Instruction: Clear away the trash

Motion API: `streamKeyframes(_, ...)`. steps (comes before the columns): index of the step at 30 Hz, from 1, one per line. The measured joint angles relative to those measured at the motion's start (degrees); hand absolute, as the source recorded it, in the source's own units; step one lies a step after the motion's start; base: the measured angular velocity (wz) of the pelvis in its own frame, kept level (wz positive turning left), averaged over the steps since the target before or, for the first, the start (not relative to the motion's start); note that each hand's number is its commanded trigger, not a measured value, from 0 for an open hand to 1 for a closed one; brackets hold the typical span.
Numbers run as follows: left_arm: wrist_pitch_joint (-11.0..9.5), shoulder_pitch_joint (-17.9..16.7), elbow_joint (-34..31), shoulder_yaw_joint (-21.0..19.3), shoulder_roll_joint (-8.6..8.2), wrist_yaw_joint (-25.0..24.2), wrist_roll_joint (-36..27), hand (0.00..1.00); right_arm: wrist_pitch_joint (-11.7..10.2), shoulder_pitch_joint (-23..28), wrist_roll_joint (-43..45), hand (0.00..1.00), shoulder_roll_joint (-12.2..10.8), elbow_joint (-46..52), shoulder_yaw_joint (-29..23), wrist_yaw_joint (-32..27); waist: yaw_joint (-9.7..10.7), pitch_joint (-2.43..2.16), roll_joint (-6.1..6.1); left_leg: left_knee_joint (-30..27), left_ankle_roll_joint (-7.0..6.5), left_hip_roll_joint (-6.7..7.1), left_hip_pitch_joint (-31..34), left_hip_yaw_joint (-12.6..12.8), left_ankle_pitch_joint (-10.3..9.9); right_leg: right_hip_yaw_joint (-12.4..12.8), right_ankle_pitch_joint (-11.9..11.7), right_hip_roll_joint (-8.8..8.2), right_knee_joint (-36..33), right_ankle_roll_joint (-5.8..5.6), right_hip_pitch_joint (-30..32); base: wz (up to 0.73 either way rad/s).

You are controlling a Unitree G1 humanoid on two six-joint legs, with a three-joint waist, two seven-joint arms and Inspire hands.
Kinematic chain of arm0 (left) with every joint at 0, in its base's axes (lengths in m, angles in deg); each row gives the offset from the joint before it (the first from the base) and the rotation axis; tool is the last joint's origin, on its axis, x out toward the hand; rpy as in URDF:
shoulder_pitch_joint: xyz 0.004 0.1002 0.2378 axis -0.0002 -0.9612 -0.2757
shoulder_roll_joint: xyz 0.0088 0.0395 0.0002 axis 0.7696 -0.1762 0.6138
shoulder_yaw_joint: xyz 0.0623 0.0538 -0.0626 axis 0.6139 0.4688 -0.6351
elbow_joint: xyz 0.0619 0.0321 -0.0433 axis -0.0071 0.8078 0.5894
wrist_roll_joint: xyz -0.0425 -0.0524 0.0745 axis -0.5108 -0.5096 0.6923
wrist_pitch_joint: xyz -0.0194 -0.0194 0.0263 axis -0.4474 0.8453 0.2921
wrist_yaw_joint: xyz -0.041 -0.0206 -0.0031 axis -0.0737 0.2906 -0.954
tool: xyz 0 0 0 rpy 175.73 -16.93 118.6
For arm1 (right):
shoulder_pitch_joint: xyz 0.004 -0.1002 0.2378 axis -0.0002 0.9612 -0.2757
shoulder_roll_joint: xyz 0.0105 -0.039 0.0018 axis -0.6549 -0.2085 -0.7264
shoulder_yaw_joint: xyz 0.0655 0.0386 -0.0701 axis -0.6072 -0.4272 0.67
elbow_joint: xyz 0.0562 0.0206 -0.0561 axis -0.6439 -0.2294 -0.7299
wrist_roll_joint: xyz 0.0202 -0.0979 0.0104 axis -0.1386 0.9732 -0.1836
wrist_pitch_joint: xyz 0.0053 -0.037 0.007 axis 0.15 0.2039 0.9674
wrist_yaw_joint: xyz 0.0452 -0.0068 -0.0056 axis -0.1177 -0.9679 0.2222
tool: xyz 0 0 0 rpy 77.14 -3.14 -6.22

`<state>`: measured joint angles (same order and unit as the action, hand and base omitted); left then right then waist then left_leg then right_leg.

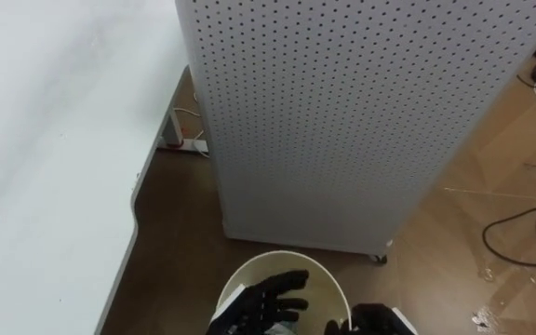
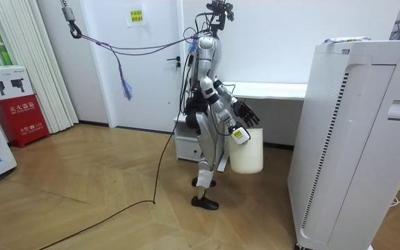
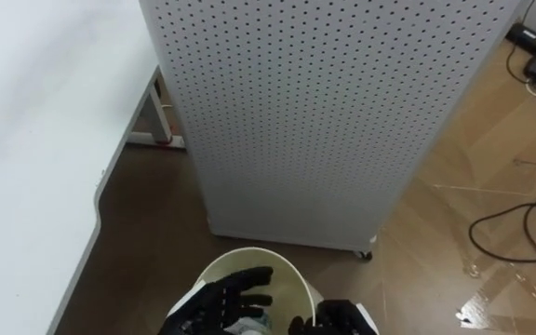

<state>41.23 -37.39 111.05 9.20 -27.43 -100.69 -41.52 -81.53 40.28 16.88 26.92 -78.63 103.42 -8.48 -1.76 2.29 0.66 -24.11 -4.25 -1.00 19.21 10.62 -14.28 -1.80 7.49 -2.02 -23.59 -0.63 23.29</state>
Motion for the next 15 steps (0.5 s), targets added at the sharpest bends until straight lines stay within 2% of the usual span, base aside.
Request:
streamKeyframes(5, -0.03, 0.01, -0.02, 0.04, -0.03, 0.88, -0.56, 0.0, 0.19, 0.3, 0.78, 1.0, 0.96, -1.23, 0.84, 0.24, 0.05, -0.12, -0.26, 0.08, 0.0, -0.01, -0.11, -0.01, 0.0, -0.02, -0.03, 0.03, 0.28, 0.05, -0.27, 0.0)
streamKeyframes(11, -0.07, 0.09, -0.12, 0.1, 0.06, 1.13, -2.29, 0.0, 0.19, 0.47, 0.66, 1.0, 1.07, -1.23, 0.9, 0.44, 0.14, -0.34, -0.81, 0.94, 0.14, -0.03, -1.31, 0.03, 0.1, -0.01, -0.13, 0.16, 0.97, 0.16, -1.29, -0.01)
streamKeyframes(15, -0.19, 0.19, -1.72, -0.14, 0.83, 1.2, -2.16, 0.0, 0.16, 0.86, -0.58, 1.0, 1.18, -1.31, 0.84, 0.75, 0.06, -0.4, -0.91, 2.06, 0.29, 0.17, -3.49, 0.3, 0.22, 0.09, -0.13, 0.18, 1.33, 0.16, -2.69, -0.06)
